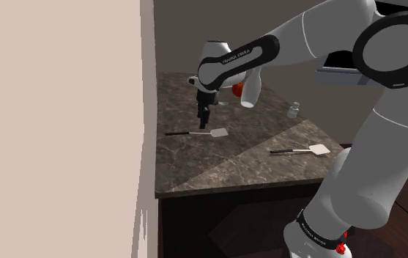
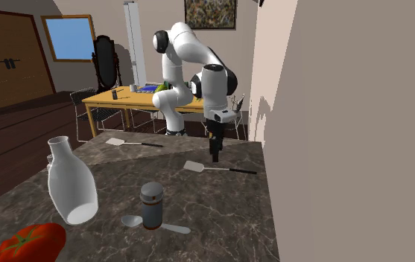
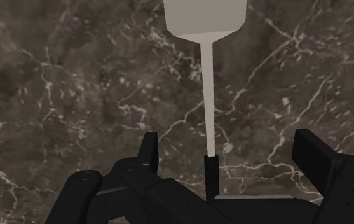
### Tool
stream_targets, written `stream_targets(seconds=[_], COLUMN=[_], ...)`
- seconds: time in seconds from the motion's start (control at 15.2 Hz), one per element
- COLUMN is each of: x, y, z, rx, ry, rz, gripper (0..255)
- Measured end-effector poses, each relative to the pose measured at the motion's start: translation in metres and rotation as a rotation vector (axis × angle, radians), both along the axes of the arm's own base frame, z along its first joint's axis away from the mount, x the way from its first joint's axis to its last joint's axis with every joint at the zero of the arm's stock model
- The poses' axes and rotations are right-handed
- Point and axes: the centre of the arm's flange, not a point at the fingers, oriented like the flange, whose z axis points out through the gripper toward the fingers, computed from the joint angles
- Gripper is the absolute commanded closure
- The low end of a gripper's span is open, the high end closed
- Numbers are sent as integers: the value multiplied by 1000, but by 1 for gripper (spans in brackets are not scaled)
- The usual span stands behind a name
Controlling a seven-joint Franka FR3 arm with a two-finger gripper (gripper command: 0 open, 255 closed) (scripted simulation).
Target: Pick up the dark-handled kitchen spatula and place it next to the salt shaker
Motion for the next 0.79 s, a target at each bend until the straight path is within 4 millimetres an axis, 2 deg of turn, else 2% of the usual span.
stream_targets(seconds=[0.13, 0.59, 0.79], x=[7, 10, 11], y=[4, 7, 7], z=[-11, -46, -49], rx=[4, 5, 5], ry=[2, 3, 2], rz=[37, 49, 50], gripper=[0, 0, 0])
